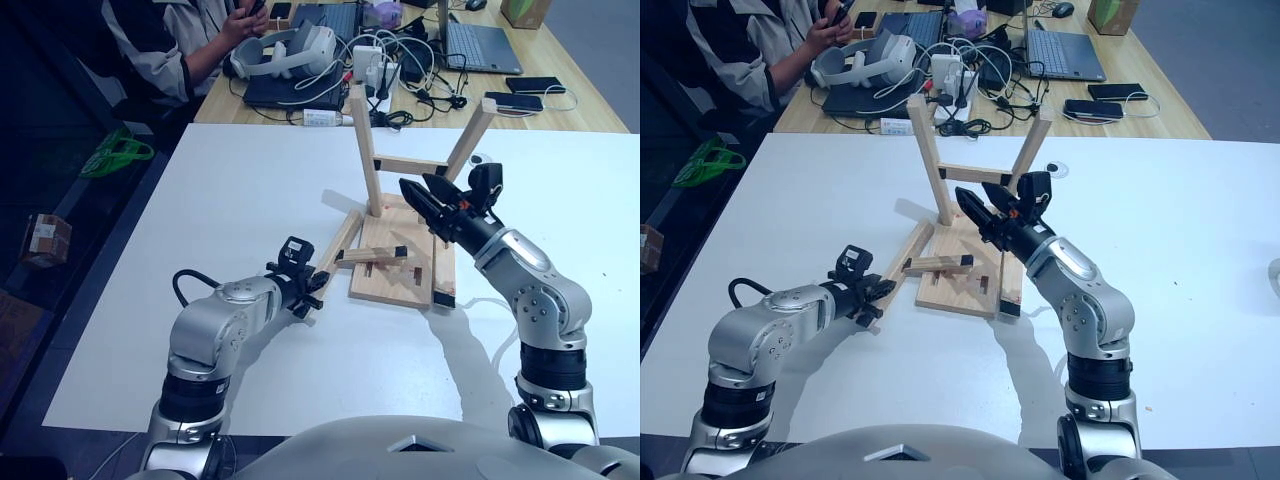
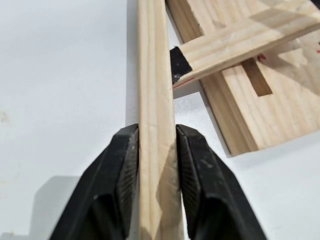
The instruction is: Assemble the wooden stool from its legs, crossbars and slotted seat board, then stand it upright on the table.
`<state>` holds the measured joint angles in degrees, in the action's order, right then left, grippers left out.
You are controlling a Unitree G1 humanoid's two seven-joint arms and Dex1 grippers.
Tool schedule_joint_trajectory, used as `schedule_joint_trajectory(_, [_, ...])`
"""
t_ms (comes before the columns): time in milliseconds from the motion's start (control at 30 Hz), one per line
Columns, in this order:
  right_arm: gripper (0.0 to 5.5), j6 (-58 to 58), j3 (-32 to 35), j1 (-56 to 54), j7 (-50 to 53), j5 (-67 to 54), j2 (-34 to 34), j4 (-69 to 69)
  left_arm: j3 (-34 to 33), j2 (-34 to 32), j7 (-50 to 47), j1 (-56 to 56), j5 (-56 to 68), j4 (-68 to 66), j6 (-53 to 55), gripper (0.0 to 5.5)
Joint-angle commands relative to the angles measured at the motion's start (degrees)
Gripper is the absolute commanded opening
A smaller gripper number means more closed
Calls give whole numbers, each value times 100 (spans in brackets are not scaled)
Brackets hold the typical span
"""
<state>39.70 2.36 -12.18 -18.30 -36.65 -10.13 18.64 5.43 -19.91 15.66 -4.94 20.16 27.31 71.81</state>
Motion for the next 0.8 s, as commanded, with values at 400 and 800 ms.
schedule_joint_trajectory(400, [308,35,1047,-566,-74,-540,-164,-775,-2523,-822,1273,-116,997,-698,-972,102])
schedule_joint_trajectory(800, [308,1839,1937,-1083,-1017,-3089,-720,-1755,-2810,126,1449,-1194,4335,-85,-1017,101])
